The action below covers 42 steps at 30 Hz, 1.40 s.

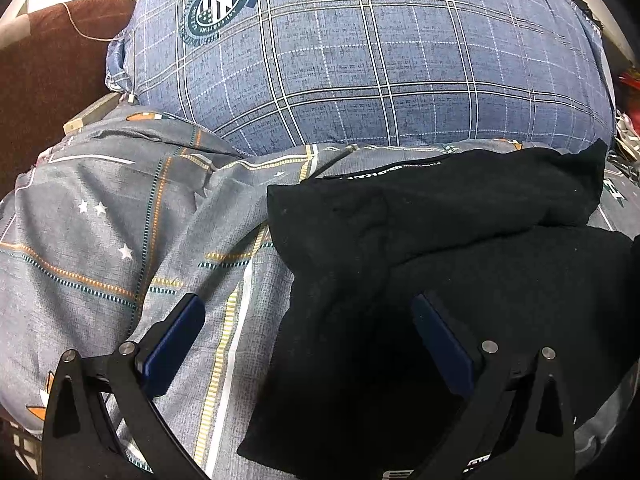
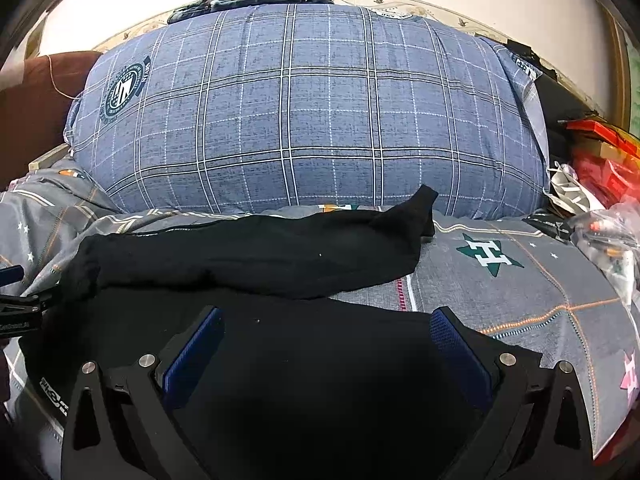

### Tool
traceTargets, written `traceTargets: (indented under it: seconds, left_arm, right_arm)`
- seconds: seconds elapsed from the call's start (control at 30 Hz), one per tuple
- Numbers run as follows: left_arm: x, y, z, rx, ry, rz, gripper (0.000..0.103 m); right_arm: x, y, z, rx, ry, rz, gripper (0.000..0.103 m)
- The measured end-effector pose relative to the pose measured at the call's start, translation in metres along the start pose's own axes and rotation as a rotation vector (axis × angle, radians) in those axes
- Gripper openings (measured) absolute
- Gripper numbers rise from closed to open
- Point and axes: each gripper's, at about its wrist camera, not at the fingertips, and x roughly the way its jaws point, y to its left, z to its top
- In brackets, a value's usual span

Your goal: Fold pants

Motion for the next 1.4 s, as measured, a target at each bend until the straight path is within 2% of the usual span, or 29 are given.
traceTargets:
  seconds: [0.17, 0.33, 0.37, 0.43, 0.47, 0.6, 0.7, 0.77, 0.87, 0.9, 0.97, 1.03, 1.17, 1.23, 1.3, 1.4]
  left_arm:
    - [0.008, 0.016, 0.028, -0.051, 0.037, -0.020, 0.103]
    - [0.037, 0.038, 0.075, -0.104, 0.057, 0.034, 0.103]
    - [0.046, 0.043, 0.080, -0.119, 0.070, 0.044, 0.103]
    - [0.071, 0.054, 0.085, -0.157, 0.105, 0.023, 0.103]
    - [0.080, 0.057, 0.084, -0.170, 0.123, 0.010, 0.103]
    - [0.123, 0.066, 0.073, -0.189, 0.222, -0.100, 0.103]
    - [0.131, 0.066, 0.074, -0.185, 0.220, -0.152, 0.103]
    - [0.130, 0.063, 0.076, -0.162, 0.188, -0.192, 0.103]
    - [0.129, 0.056, 0.078, -0.132, 0.166, -0.241, 0.103]
    - [0.128, 0.053, 0.081, -0.124, 0.168, -0.260, 0.099]
    - [0.129, 0.048, 0.082, -0.098, 0.176, -0.282, 0.090]
    - [0.130, 0.039, 0.080, -0.057, 0.186, -0.294, 0.078]
    - [0.132, 0.035, 0.078, -0.033, 0.192, -0.274, 0.075]
    - [0.131, 0.037, 0.078, -0.045, 0.194, -0.279, 0.074]
    - [0.130, 0.037, 0.077, -0.049, 0.188, -0.275, 0.073]
    - [0.130, 0.038, 0.078, -0.052, 0.171, -0.262, 0.068]
  right_arm:
    - [-0.001, -0.014, 0.007, 0.020, -0.026, -0.016, 0.103]
    - [0.009, -0.064, 0.043, 0.105, -0.031, -0.042, 0.103]
    - [0.014, -0.072, 0.051, 0.121, -0.014, -0.029, 0.103]
    - [0.030, -0.093, 0.078, 0.151, 0.029, 0.010, 0.103]
    - [0.037, -0.098, 0.086, 0.160, 0.047, 0.003, 0.103]
    - [0.090, -0.117, 0.132, 0.162, 0.199, -0.026, 0.103]
    - [0.136, -0.125, 0.152, 0.187, 0.312, -0.031, 0.102]
    - [0.168, -0.131, 0.159, 0.209, 0.370, -0.062, 0.102]
    - [0.212, -0.140, 0.151, 0.277, 0.471, -0.062, 0.099]
    - [0.220, -0.143, 0.146, 0.296, 0.499, -0.053, 0.096]
    - [0.240, -0.145, 0.127, 0.331, 0.598, -0.057, 0.073]
    - [0.248, -0.147, 0.106, 0.337, 0.679, -0.065, 0.062]
    - [0.218, -0.166, 0.079, 0.361, 0.659, -0.096, 0.061]
    - [0.197, -0.179, 0.066, 0.329, 0.648, -0.192, 0.064]
    - [0.182, -0.188, 0.058, 0.298, 0.665, -0.233, 0.064]
    - [0.157, -0.194, 0.073, 0.355, 0.585, -0.137, 0.064]
